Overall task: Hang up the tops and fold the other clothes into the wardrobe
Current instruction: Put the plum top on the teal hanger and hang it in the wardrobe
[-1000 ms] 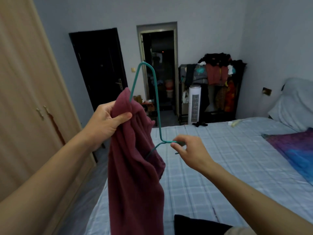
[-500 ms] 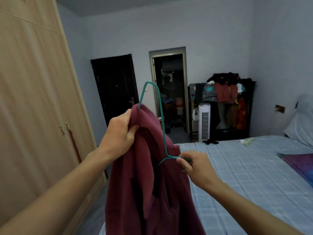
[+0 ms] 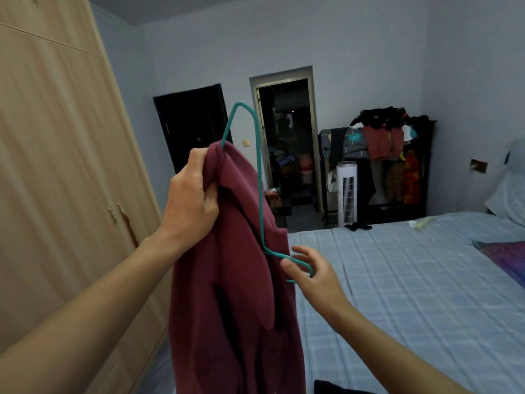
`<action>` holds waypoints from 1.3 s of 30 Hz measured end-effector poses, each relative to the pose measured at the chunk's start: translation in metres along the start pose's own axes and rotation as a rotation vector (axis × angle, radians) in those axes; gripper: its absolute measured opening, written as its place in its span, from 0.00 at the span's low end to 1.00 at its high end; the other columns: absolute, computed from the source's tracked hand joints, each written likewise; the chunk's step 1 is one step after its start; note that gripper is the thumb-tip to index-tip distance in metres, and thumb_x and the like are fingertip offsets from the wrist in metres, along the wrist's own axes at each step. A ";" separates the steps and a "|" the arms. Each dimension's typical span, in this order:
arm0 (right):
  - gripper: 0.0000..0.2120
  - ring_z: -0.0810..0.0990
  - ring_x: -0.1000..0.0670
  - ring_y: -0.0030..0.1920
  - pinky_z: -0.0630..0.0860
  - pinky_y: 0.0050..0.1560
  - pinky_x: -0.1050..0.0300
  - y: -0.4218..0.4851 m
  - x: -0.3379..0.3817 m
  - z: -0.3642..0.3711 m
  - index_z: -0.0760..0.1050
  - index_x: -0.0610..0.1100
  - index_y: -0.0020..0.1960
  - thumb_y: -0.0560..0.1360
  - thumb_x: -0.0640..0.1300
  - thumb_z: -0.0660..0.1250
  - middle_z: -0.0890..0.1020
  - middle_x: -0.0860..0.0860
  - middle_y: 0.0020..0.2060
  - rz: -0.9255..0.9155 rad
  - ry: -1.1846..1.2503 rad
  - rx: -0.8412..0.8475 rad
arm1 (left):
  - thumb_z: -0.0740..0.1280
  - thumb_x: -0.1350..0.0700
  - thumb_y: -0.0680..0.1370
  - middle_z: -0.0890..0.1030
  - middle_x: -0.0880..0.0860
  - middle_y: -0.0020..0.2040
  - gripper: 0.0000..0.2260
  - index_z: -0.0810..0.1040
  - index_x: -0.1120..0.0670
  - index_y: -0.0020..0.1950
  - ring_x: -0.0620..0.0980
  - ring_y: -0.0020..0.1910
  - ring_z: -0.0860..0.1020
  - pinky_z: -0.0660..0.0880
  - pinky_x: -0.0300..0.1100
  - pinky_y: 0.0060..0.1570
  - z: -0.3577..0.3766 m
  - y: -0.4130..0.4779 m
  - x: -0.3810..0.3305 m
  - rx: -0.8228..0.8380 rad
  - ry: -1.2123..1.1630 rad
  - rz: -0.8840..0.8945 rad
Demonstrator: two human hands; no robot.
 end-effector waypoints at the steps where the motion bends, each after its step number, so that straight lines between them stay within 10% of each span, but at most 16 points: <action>1: 0.23 0.82 0.58 0.55 0.80 0.53 0.61 -0.002 -0.002 0.008 0.78 0.56 0.61 0.68 0.57 0.77 0.83 0.53 0.55 -0.002 0.078 0.053 | 0.65 0.72 0.74 0.72 0.42 0.39 0.18 0.71 0.57 0.60 0.33 0.37 0.73 0.65 0.23 0.36 -0.001 0.000 -0.003 -0.002 0.003 0.008; 7: 0.04 0.84 0.55 0.44 0.78 0.44 0.62 -0.005 0.017 0.023 0.85 0.50 0.48 0.74 0.43 0.74 0.87 0.50 0.42 -0.141 0.206 0.106 | 0.66 0.72 0.73 0.73 0.44 0.37 0.18 0.72 0.56 0.59 0.37 0.33 0.73 0.66 0.27 0.34 -0.005 -0.006 0.000 0.013 0.016 -0.010; 12: 0.05 0.83 0.49 0.44 0.78 0.47 0.52 -0.001 0.023 0.031 0.85 0.45 0.50 0.77 0.43 0.70 0.86 0.44 0.43 -0.151 0.162 0.223 | 0.67 0.69 0.75 0.75 0.49 0.37 0.17 0.71 0.52 0.58 0.44 0.33 0.73 0.70 0.35 0.32 -0.005 -0.021 0.014 0.032 -0.003 -0.076; 20: 0.05 0.83 0.57 0.39 0.76 0.42 0.65 0.011 0.085 -0.012 0.85 0.48 0.44 0.72 0.38 0.75 0.85 0.55 0.37 -0.486 -0.236 -0.007 | 0.77 0.62 0.70 0.80 0.46 0.39 0.18 0.71 0.49 0.52 0.38 0.36 0.78 0.71 0.28 0.33 0.009 -0.050 0.078 0.101 -0.053 -0.363; 29: 0.04 0.85 0.53 0.42 0.81 0.46 0.50 0.035 0.153 -0.028 0.87 0.44 0.47 0.73 0.42 0.75 0.86 0.51 0.39 -0.543 -0.488 0.008 | 0.74 0.67 0.74 0.84 0.53 0.42 0.18 0.73 0.48 0.55 0.57 0.43 0.84 0.82 0.57 0.45 0.045 -0.093 0.100 0.273 -0.402 -0.566; 35: 0.03 0.82 0.57 0.39 0.75 0.40 0.66 0.035 0.154 -0.022 0.86 0.47 0.47 0.74 0.44 0.74 0.84 0.55 0.36 -0.530 -0.676 0.090 | 0.73 0.60 0.75 0.81 0.45 0.45 0.14 0.74 0.48 0.56 0.43 0.45 0.81 0.77 0.36 0.42 0.017 -0.077 0.066 0.121 -0.206 -0.301; 39: 0.04 0.82 0.53 0.37 0.78 0.36 0.58 0.033 0.150 -0.031 0.86 0.47 0.46 0.74 0.45 0.74 0.85 0.53 0.35 -0.492 -0.728 0.064 | 0.72 0.55 0.76 0.80 0.42 0.37 0.06 0.76 0.47 0.45 0.42 0.37 0.79 0.76 0.40 0.36 0.030 -0.083 0.042 0.208 -0.064 -0.169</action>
Point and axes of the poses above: each hand's wrist, its own y-axis towards the middle knuckle, its own z-axis out of the palm, x = y × z, the point moved 9 cm from there along y, towards the middle knuckle
